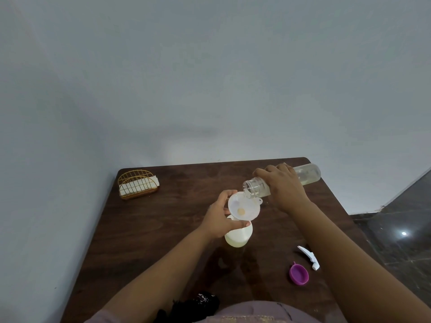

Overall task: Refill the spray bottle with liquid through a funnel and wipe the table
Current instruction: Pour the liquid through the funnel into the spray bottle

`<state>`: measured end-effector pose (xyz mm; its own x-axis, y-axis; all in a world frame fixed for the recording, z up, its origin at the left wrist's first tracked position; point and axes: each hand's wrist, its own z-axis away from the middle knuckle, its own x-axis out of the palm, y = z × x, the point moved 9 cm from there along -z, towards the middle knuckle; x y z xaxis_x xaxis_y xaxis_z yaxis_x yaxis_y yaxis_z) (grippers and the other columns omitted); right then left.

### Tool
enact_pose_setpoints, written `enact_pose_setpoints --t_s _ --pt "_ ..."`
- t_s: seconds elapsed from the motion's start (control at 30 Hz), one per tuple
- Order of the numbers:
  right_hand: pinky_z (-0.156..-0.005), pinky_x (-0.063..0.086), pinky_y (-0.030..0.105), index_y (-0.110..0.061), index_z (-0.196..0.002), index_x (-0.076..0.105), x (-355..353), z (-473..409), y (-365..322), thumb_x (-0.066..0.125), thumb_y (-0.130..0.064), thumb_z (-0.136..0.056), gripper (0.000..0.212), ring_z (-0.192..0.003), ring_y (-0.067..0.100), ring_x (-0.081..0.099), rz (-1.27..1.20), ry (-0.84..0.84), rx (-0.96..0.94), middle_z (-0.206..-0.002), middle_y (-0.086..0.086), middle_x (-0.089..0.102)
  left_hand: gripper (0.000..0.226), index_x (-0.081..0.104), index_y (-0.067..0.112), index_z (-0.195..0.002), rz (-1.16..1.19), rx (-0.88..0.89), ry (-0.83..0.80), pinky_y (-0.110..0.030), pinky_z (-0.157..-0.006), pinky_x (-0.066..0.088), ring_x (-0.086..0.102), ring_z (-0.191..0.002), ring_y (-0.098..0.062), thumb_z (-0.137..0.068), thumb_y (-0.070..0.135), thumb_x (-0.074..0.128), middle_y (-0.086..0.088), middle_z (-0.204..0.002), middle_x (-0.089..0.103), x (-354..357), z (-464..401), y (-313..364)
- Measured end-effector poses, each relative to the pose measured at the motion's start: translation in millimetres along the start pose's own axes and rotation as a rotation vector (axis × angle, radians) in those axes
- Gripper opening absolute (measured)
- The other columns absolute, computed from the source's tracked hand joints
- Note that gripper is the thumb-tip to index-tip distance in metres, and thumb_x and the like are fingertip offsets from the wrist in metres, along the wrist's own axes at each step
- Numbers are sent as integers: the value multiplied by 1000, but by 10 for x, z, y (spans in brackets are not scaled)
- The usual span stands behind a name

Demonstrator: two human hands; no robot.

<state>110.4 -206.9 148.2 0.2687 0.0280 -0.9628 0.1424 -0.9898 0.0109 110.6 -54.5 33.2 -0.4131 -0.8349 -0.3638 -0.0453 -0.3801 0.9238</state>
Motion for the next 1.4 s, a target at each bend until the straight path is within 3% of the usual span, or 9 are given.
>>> enact_pose_setpoints --t_s 0.53,0.73,0.97,1.4 --pt "-100 35 41 -32 -109 58 -22 -9 -2 76 -13 -62 54 -88 26 54 -11 -10 0 -92 -4 60 86 37 42 -132 -20 8 -8 -34 -95 54 57 -112 -17 -65 32 90 15 -130 51 -9 7 -1" --pt "-97 37 40 -33 -107 57 -7 -8 11 78 -17 -60 53 -85 25 54 -2 0 -2 -89 -6 59 86 38 40 -133 -18 8 -6 -25 -89 52 57 -111 -15 -65 31 90 16 -129 52 -13 14 6" --pt "-99 38 43 -34 -105 58 -3 1 8 77 -14 -60 53 -86 25 55 -20 13 -2 -89 -6 61 88 38 40 -134 -11 -10 -12 -39 -96 54 57 -114 -16 -64 33 90 14 -131 52 5 6 -21" --pt "-101 36 42 -33 -109 58 -21 6 14 76 -12 -63 54 -89 25 55 2 3 -1 -92 -5 60 87 38 40 -133 5 -8 -12 -40 -97 54 57 -114 -17 -65 29 90 14 -130 52 -15 36 1"
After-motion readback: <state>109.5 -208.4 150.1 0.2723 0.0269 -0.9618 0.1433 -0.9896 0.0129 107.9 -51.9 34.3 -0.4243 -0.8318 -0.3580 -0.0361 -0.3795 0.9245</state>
